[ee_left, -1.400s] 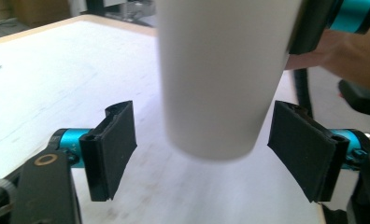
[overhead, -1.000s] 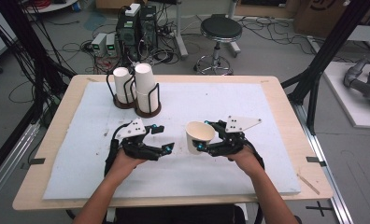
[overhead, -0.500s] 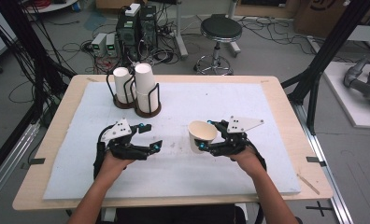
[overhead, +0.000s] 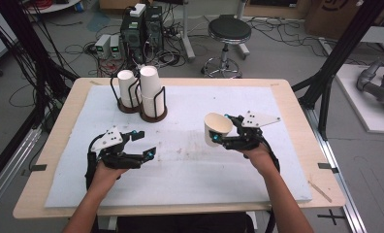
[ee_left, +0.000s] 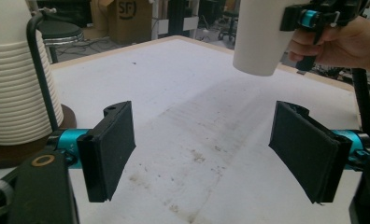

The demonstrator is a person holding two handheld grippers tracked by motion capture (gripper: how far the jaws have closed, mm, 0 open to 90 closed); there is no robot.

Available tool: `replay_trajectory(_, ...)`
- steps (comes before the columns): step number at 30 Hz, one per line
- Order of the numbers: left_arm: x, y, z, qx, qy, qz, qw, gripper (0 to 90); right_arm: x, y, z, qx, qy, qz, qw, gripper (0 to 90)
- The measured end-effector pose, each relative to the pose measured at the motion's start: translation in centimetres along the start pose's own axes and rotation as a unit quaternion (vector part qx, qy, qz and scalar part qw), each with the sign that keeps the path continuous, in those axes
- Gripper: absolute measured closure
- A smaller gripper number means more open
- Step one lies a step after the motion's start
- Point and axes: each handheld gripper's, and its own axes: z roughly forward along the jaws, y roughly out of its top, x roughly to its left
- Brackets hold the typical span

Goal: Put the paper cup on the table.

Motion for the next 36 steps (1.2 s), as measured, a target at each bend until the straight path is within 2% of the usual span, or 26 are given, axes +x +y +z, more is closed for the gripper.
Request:
replay_trajectory(8,0.3,-0.9,-0.2,0.003,-0.002,0.000,1.0000,22.1,-2.7,-0.4,-0.5,-0.005,-0.063,0.022,0.9978,35.7)
replay_trajectory(17,0.3,-1.5,0.1,0.009,-0.009,0.003,0.9999,22.1,-5.0,-1.5,-0.6,-0.002,-0.106,0.051,0.9930,35.7)
replay_trajectory(21,0.2,-1.5,0.2,0.006,-0.008,0.000,0.9999,22.1,-6.0,-2.2,-0.5,0.010,-0.128,0.065,0.9897,35.7)
replay_trajectory(26,0.1,-1.7,0.4,0.011,-0.011,0.000,0.9999,22.1,-6.9,-3.2,-0.1,0.039,-0.146,0.080,0.9853,35.7)
replay_trajectory(29,0.1,-1.7,0.4,0.011,-0.011,0.001,0.9999,22.1,-7.6,-4.2,0.1,0.070,-0.158,0.096,0.9802,35.4)
replay_trajectory(31,0.2,-1.7,0.4,0.011,-0.012,0.001,0.9999,22.1,-7.9,-4.8,0.1,0.077,-0.166,0.102,0.9778,35.3)
replay_trajectory(36,0.3,-1.8,0.5,0.010,-0.011,-0.002,0.9999,22.1,-8.2,-5.7,0.0,0.091,-0.165,0.109,0.9759,34.7)
